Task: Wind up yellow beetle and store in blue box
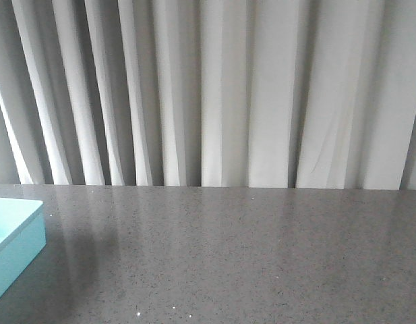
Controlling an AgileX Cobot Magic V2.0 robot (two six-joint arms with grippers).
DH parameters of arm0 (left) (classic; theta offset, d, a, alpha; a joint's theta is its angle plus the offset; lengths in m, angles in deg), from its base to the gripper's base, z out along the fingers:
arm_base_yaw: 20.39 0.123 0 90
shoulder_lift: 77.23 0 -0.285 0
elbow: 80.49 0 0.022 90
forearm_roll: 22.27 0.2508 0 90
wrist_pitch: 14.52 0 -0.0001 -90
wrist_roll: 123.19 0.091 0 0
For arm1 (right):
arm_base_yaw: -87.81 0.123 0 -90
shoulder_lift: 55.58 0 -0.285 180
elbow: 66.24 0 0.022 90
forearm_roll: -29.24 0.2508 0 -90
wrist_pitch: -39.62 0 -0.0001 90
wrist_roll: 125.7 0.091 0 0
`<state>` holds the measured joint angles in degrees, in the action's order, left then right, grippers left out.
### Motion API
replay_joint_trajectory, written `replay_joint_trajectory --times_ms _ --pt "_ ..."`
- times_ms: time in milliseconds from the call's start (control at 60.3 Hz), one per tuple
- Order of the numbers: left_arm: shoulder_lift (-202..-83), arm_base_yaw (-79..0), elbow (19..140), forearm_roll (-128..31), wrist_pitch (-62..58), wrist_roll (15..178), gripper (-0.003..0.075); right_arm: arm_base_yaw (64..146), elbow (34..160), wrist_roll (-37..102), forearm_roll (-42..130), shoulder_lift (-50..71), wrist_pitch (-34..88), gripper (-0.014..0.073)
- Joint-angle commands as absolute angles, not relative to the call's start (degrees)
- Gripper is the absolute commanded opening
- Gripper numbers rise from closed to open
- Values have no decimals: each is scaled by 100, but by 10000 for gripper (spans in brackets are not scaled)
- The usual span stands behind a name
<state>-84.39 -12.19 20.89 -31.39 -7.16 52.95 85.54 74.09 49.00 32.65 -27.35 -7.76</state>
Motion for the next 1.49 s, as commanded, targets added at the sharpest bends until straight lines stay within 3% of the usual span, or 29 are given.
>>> replay_joint_trajectory --times_ms 0,431,614,863,996,1162,1477 --pt "-8358 -1248 2173 -3156 -1082 5243 -6 8541 7548 4877 3269 -2680 -377 -7" --pt "-8358 -1248 2173 -3156 -1082 5243 -6 8541 7522 4857 2843 -2688 -310 -7" --pt "-8358 -1248 2173 -3156 -1082 5243 -6 8541 6713 4857 2791 -2993 -130 -7" --pt "-8358 -1248 2173 -3156 -1082 5243 -6 8534 4901 4857 2761 -3989 3150 -7" --pt "-8358 -1248 2173 -3156 -1082 5243 -6 8534 4164 4913 2835 -4203 4038 -7" --pt "-8358 -1248 2173 -3156 -1082 5243 -6 8534 3475 5365 3158 -4208 4199 -7" --pt "-8358 -1248 2173 -3156 -1082 5243 -6 8534 3477 5398 3150 -4299 3802 -7"
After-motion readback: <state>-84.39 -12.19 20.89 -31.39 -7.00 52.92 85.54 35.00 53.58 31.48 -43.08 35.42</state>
